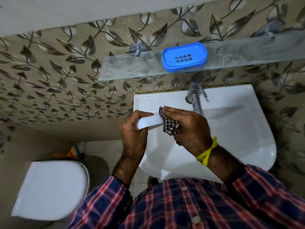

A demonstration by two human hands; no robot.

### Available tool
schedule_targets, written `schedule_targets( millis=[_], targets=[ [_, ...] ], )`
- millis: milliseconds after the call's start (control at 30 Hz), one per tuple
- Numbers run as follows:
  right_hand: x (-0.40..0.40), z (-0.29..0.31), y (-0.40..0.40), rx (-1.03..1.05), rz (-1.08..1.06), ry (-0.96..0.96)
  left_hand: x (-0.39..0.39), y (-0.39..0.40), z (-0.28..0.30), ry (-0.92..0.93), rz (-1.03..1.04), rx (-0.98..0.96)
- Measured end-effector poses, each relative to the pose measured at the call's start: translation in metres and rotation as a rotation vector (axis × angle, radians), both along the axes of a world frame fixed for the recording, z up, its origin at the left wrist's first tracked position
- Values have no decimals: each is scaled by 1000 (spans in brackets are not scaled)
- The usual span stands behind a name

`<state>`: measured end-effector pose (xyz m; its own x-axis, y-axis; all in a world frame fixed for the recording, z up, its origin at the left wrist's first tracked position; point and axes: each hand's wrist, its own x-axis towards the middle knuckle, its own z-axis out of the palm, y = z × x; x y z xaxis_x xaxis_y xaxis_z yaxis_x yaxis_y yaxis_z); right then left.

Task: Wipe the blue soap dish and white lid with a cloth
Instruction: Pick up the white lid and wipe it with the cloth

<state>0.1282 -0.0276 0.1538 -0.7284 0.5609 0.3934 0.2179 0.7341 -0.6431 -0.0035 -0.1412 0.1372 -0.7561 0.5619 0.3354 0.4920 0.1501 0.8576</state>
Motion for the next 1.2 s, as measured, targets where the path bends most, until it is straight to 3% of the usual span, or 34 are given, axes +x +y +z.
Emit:
schedule_targets(
  millis=[133, 233, 400, 500, 633, 733, 800, 933, 1067, 1200],
  targets=[
    [-9, 0, -7, 181, 4, 14, -1, 1, -2, -216, -26, 112],
    [-4, -12, -2, 269, -10, 23, 1, 3, 1, -254, -57, 8],
    [-10, -20, -5, 349, 7, -38, 10, 12, 24, 220, -85, -557],
    [-16, -17, -8, 348, 26, 14, 5, 24, 36, 229, -95, -757],
    [3, -12, -8, 306, 54, -23, 2, 23, 32, 185, -16, -607],
    [-2, -2, -1, 62, 73, -76, 7, 15, 17, 113, -12, -492],
    [-13, 3, 1, -54, 95, -78, -1, 15, 8, -31, 15, -411],
    [-4, 1, -3, -48, 134, -94, -10, 12, 0, -76, 31, -245],
    [-10, -2, 15, -180, 48, -6, -1, 15, -6, -158, 33, -138],
    [-7, -1, 8, -19, 122, 20, -12, 23, -4, -216, 42, -29]
  ],
)
